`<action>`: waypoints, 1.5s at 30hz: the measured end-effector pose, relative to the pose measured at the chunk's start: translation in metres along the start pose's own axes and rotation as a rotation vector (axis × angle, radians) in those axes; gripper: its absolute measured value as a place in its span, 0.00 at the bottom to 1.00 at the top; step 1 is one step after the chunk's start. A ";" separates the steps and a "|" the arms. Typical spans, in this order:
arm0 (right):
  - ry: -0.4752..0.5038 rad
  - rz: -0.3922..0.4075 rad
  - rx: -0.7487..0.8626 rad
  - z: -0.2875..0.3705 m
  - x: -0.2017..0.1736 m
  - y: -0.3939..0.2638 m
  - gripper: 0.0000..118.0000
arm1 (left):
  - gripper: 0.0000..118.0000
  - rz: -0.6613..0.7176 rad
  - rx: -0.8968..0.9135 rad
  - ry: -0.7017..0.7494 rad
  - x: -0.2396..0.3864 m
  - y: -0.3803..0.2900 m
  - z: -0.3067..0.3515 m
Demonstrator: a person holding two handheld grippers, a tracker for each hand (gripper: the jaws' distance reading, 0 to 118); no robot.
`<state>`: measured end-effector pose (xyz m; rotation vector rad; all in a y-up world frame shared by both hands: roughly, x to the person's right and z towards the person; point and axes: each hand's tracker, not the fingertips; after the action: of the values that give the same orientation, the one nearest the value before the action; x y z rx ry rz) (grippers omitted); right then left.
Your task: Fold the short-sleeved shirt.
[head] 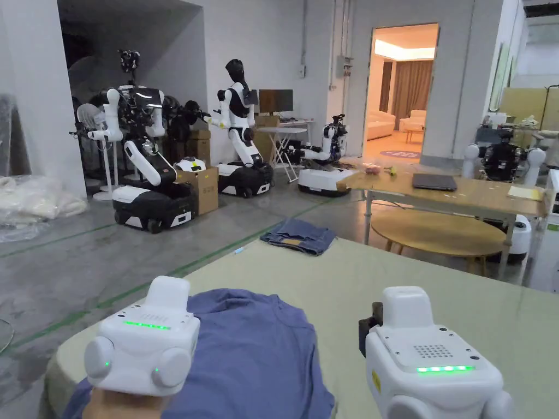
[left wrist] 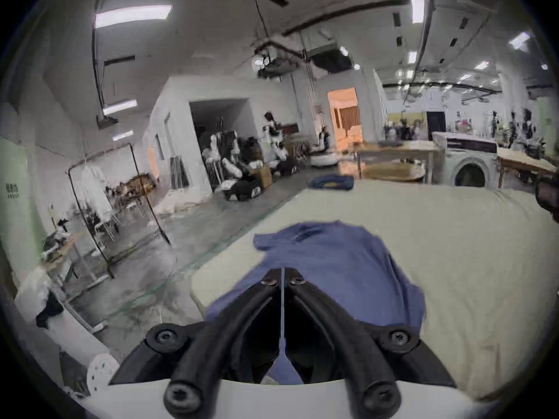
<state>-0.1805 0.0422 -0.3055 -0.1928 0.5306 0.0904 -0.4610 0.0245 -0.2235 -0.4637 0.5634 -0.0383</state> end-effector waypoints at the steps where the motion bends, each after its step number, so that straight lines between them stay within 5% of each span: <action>1: 0.003 0.008 -0.007 -0.008 -0.001 -0.005 0.00 | 0.00 0.004 -0.031 -0.022 0.005 -0.003 -0.014; 7: -0.006 0.041 -0.052 -0.048 0.011 -0.024 0.00 | 0.04 0.037 -0.223 -0.223 0.050 -0.022 -0.112; 10: -0.033 0.041 -0.080 -0.066 0.022 -0.036 0.00 | 0.82 0.028 -0.301 -0.310 0.080 -0.022 -0.165; 11: -0.041 0.042 -0.090 -0.072 0.027 -0.039 0.00 | 0.99 0.039 -0.321 -0.341 0.088 -0.023 -0.182; 12: -0.053 0.041 -0.101 -0.079 0.033 -0.043 0.00 | 1.00 0.045 -0.323 -0.355 0.097 -0.022 -0.198; 22: -0.145 0.028 -0.201 -0.115 0.072 -0.084 0.00 | 1.00 -0.078 -0.555 -0.285 0.163 -0.071 -0.315; 26: -0.155 0.031 -0.216 -0.114 0.078 -0.089 0.00 | 0.99 0.004 -0.459 -0.219 0.143 -0.058 -0.309; 27: -0.156 0.030 -0.216 -0.114 0.078 -0.090 0.00 | 0.92 0.039 -0.419 -0.202 0.129 -0.061 -0.311; 29: -0.159 0.026 -0.220 -0.108 0.080 -0.089 0.00 | 0.54 0.131 -0.461 -0.229 0.112 -0.066 -0.317; 31: -0.162 0.016 -0.214 -0.101 0.083 -0.088 0.00 | 0.44 -0.026 -0.457 -0.253 0.117 -0.061 -0.306; 34: -0.171 -0.014 -0.202 -0.089 0.089 -0.084 0.00 | 0.00 -0.278 -0.418 -0.228 0.150 -0.059 -0.290; 36: -0.179 -0.025 -0.199 -0.077 0.095 -0.080 0.00 | 0.00 -0.318 -0.421 -0.212 0.161 -0.061 -0.280; 40: -0.219 -0.003 -0.167 -0.046 0.112 -0.071 0.00 | 0.00 0.013 -0.410 -0.340 0.140 -0.032 -0.260; 45: -0.283 -0.041 -0.131 -0.008 0.146 -0.057 0.00 | 0.00 0.040 -0.289 -0.506 0.171 0.015 -0.194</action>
<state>-0.0514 -0.0102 -0.3780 -0.3137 0.2381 0.1104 -0.4187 -0.0692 -0.4608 -0.7148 0.0776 0.1972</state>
